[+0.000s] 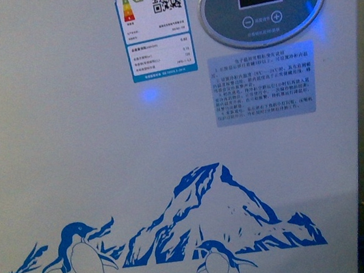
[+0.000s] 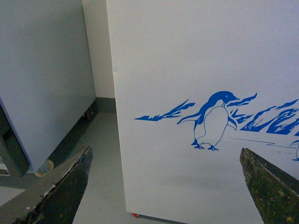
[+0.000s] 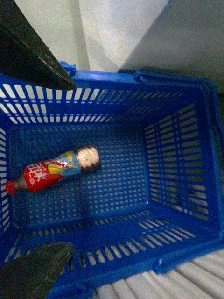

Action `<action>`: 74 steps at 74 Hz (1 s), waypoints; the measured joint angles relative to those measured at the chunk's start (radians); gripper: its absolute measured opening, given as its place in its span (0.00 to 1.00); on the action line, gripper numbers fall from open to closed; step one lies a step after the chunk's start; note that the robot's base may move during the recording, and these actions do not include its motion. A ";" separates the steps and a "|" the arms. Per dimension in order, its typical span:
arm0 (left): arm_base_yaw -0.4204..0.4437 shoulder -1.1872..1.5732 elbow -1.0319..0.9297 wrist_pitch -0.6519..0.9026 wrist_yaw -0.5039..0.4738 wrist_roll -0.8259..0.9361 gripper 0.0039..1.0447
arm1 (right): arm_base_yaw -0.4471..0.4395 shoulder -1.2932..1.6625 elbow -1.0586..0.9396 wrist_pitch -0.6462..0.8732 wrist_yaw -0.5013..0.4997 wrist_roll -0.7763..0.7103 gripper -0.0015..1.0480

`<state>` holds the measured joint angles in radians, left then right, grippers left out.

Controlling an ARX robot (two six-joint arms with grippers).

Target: Put drink in fridge

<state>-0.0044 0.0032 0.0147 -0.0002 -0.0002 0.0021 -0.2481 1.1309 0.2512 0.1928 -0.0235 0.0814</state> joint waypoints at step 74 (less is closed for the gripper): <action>0.000 0.000 0.000 0.000 0.000 0.000 0.92 | 0.003 1.600 0.615 0.446 -0.026 -0.237 0.93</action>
<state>-0.0044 0.0032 0.0147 -0.0002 0.0002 0.0021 -0.2455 2.7312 0.8658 0.6388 -0.0494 -0.1555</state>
